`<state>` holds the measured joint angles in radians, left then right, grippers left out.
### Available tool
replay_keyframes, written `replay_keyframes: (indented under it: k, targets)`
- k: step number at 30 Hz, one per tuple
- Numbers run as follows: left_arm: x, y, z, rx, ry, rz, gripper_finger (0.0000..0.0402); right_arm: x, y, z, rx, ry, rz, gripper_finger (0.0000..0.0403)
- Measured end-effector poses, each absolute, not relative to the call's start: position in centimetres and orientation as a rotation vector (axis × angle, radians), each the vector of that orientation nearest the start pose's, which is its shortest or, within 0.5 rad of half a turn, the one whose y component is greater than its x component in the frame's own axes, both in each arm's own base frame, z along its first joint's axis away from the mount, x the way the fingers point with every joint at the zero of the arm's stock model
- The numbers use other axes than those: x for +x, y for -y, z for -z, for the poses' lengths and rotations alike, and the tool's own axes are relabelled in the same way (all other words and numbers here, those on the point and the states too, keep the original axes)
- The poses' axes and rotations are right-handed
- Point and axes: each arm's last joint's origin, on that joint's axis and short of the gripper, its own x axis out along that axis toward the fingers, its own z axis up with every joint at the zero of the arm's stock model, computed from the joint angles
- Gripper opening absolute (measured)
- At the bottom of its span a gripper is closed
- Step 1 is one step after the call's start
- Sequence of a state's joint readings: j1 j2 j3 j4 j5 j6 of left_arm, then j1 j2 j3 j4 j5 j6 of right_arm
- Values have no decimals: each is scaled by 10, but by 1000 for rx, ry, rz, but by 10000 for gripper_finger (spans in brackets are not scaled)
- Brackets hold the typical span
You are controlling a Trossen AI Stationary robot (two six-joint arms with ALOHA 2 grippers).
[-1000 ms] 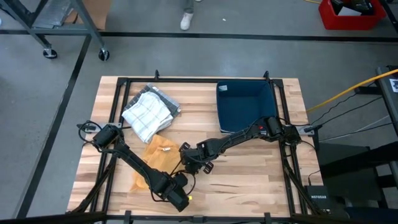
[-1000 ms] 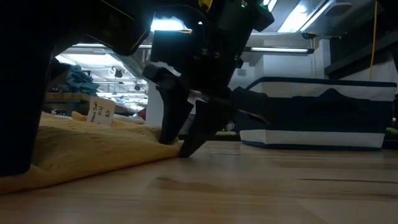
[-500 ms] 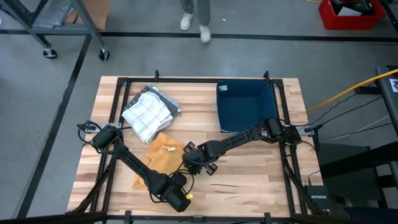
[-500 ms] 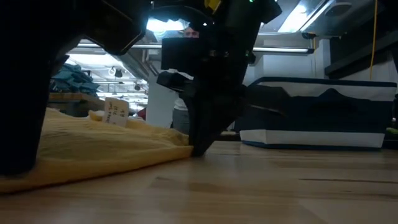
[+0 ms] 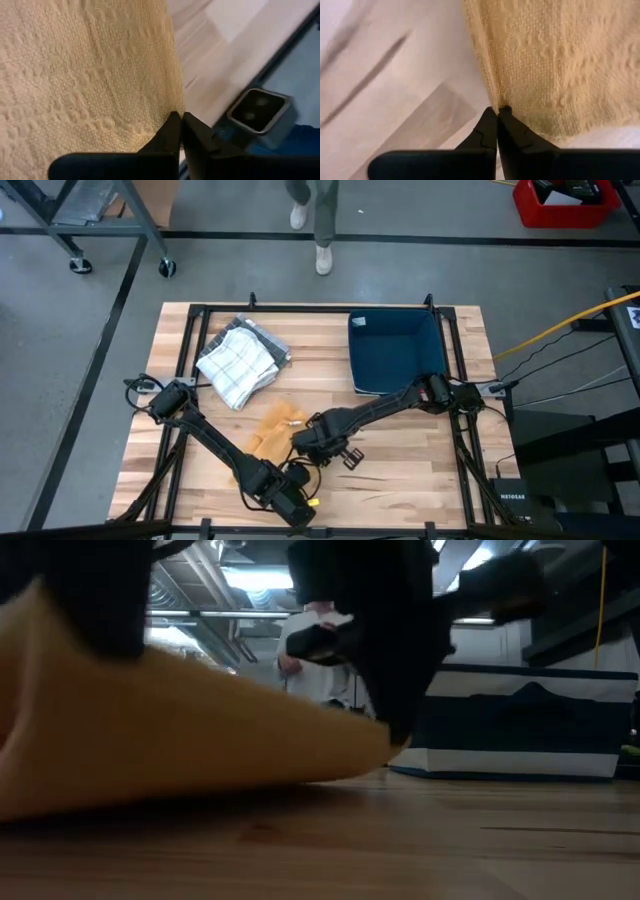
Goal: Fold towel
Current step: Fold the yellow towel
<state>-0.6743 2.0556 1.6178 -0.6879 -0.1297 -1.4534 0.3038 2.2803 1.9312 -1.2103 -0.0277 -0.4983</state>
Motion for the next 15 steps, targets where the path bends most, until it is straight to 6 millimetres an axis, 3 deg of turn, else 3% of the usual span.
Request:
replay_keyframes:
  k: [9, 15]
  targets:
    - [348, 272, -226, -832, -1058, -294, 0, 416, -135, -211, -435, -1552, -690, 3]
    - [342, 271, -241, -781, -1097, -334, 0, 420, -136, -237, -447, -1492, -675, 2]
